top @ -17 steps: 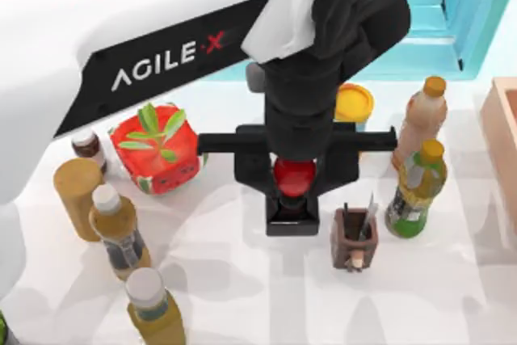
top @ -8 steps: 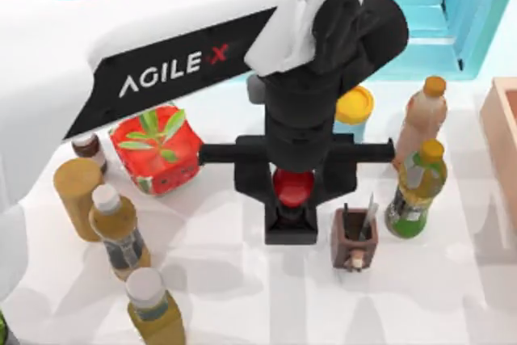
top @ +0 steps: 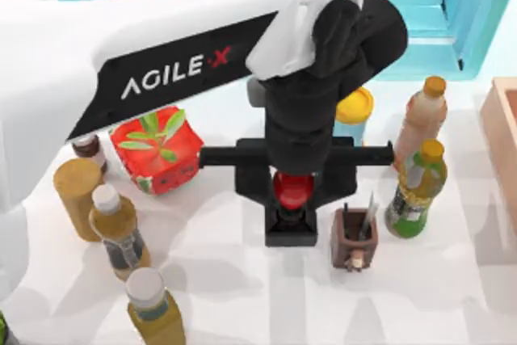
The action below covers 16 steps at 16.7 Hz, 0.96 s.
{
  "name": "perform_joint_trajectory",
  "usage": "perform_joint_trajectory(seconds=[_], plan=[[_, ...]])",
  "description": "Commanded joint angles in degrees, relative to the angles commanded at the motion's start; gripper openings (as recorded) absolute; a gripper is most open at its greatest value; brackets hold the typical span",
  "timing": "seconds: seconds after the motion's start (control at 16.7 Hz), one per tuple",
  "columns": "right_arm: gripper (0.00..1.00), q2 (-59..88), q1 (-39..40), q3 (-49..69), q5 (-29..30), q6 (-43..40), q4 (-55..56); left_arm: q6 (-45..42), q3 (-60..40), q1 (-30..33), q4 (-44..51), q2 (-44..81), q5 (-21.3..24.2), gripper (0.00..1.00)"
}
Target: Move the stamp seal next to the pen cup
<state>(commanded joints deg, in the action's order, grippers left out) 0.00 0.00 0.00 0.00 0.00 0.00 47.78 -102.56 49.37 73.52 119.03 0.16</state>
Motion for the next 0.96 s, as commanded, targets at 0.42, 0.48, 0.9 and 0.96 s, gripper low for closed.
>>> perform_joint_trajectory(seconds=[0.42, 0.48, 0.9, 0.96], plan=[[1.00, 0.0, 0.0, 0.0, 0.0, 0.0, 0.0, 0.0, 0.0, 0.0, 0.0, 0.0, 0.0, 0.75], [1.00, 0.0, 0.0, 0.0, 0.0, 0.0, 0.0, 0.0, 0.0, 0.0, 0.0, 0.0, 0.0, 0.83], [1.00, 0.0, 0.0, 0.0, 0.0, 0.0, 0.0, 0.0, 0.0, 0.0, 0.0, 0.0, 0.0, 1.00], [1.00, 0.0, 0.0, 0.0, 0.0, 0.0, 0.0, 0.0, 0.0, 0.0, 0.0, 0.0, 0.0, 1.00]])
